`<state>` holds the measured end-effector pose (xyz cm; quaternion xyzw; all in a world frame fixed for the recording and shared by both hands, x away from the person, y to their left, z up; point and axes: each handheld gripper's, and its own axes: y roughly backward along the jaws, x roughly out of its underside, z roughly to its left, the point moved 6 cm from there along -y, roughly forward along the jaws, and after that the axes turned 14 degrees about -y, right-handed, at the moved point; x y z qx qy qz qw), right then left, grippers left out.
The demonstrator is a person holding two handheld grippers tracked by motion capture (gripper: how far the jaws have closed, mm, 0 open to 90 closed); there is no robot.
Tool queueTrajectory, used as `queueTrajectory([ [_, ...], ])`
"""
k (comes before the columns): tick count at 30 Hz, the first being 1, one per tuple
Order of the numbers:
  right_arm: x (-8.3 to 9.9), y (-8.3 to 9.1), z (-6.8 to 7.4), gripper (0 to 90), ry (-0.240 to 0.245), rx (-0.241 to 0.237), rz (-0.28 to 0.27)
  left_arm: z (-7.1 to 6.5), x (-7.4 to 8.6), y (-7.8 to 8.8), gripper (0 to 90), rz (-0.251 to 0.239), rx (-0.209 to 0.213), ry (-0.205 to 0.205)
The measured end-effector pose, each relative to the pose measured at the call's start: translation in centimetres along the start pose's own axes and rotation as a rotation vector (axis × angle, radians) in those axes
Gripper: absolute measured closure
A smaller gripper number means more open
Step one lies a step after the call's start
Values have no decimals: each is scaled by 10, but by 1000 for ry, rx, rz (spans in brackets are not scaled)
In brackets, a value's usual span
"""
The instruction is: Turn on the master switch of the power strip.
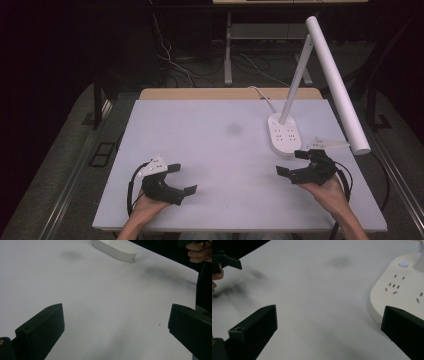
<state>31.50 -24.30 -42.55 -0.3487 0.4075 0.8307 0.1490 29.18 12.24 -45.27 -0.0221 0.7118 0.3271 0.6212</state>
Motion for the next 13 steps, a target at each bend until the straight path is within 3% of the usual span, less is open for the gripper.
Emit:
queueTrajectory([
  [13, 35, 6, -1, 1, -2, 13, -35, 0, 0, -1, 0, 4, 1, 0],
])
